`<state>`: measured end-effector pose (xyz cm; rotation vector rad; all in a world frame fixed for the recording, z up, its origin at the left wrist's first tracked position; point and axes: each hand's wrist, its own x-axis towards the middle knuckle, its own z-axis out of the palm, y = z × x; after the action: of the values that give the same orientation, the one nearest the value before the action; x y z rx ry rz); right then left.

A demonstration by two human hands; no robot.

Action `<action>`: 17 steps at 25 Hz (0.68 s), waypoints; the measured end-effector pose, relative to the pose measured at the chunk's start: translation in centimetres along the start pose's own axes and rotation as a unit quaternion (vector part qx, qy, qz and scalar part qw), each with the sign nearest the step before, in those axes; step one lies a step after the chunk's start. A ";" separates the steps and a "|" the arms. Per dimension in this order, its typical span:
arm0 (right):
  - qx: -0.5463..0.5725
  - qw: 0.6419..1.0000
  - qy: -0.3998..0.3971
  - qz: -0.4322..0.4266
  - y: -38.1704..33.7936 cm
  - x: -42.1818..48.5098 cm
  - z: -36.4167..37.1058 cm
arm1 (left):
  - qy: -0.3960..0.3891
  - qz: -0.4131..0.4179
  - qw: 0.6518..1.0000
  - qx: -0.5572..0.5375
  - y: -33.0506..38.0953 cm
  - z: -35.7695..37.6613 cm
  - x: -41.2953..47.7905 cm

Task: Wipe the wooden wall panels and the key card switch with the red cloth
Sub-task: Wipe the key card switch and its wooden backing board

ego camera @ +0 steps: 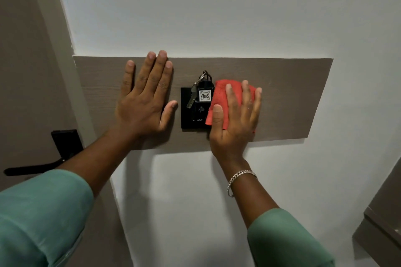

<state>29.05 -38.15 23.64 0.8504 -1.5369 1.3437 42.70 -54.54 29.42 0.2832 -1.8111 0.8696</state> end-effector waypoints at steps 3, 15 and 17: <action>-0.006 0.999 -0.024 -0.049 1.3 -1.9 -0.7 | 0.009 -0.001 1.000 0.010 0.4 0.1 -0.4; -0.017 0.997 -0.059 0.054 1.4 -6.5 -1.0 | 0.011 0.002 1.000 -0.003 0.0 0.0 -0.3; -0.052 0.994 -0.101 -0.002 2.1 -6.8 -1.8 | 0.019 0.003 1.000 0.003 0.1 0.1 -0.3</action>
<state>29.97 -36.43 16.54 0.9460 -1.7429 1.1924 42.71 -54.58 29.08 0.2637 -1.7761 0.8783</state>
